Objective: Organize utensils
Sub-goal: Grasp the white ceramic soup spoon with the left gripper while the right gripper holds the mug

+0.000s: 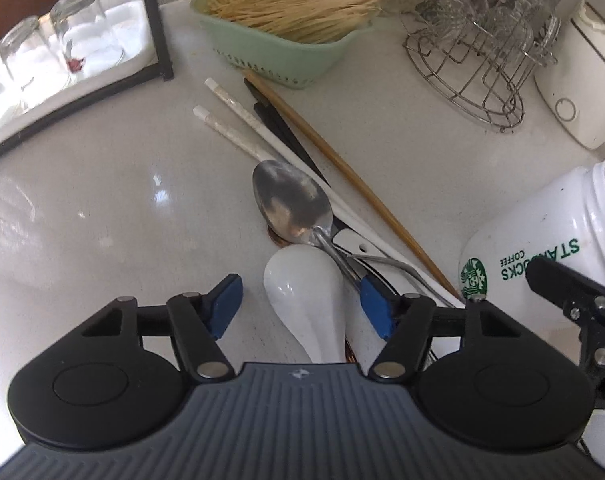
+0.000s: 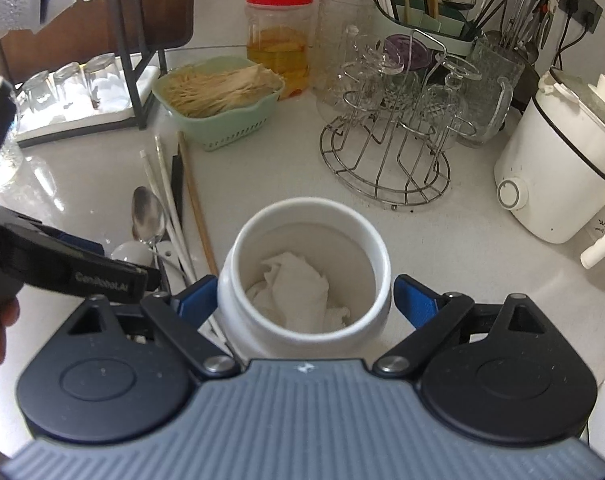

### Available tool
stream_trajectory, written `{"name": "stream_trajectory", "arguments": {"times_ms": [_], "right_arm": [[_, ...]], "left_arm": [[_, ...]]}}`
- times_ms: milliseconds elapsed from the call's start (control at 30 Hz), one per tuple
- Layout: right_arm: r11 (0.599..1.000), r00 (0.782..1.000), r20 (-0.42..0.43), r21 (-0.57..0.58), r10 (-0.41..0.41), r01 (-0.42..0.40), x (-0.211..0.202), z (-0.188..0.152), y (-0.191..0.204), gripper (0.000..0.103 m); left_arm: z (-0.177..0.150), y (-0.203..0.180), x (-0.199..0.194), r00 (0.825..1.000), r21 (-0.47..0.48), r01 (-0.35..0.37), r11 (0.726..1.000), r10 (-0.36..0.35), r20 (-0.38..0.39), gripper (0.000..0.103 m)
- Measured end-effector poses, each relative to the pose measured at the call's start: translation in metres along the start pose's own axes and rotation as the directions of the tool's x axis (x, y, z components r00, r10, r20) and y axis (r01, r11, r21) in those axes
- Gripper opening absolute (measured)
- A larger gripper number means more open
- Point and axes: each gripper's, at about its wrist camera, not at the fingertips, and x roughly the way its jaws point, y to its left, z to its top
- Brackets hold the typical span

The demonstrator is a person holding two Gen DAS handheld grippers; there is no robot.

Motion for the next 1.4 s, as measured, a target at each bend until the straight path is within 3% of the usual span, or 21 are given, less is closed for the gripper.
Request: {"name": "stream_trajectory", "arguments": {"times_ms": [133,333,633,1133,1400], "right_arm": [[1.000,1.000,0.003,-0.016,-0.005,0.005,-0.002,0.003,0.002,0.095],[0.999,1.000,-0.008,-0.037,-0.003,0.002,-0.001,0.001,0.005,0.095],[1.000,1.000,-0.029,-0.015,0.003,-0.003,0.002,-0.002,0.003,0.094],[0.999,0.999,-0.022,0.008,0.038,-0.038,-0.001,-0.004,-0.004,0.091],[0.997,0.997,-0.010,-0.016,0.078,-0.078,-0.011,-0.014,-0.004,0.091]], "left_arm": [[0.006,-0.002,0.002,1.000,-0.014,-0.006,1.000,0.006,-0.030,0.068],[0.011,-0.004,0.003,0.999,-0.007,0.013,1.000,-0.013,-0.043,0.050],[0.008,0.009,-0.006,1.000,-0.022,0.002,1.000,-0.003,-0.018,0.049],[-0.002,0.025,-0.075,0.994,-0.043,0.040,0.998,-0.036,0.103,0.049],[-0.008,0.011,-0.110,0.985,-0.046,0.004,0.999,0.004,0.170,0.048]]}}
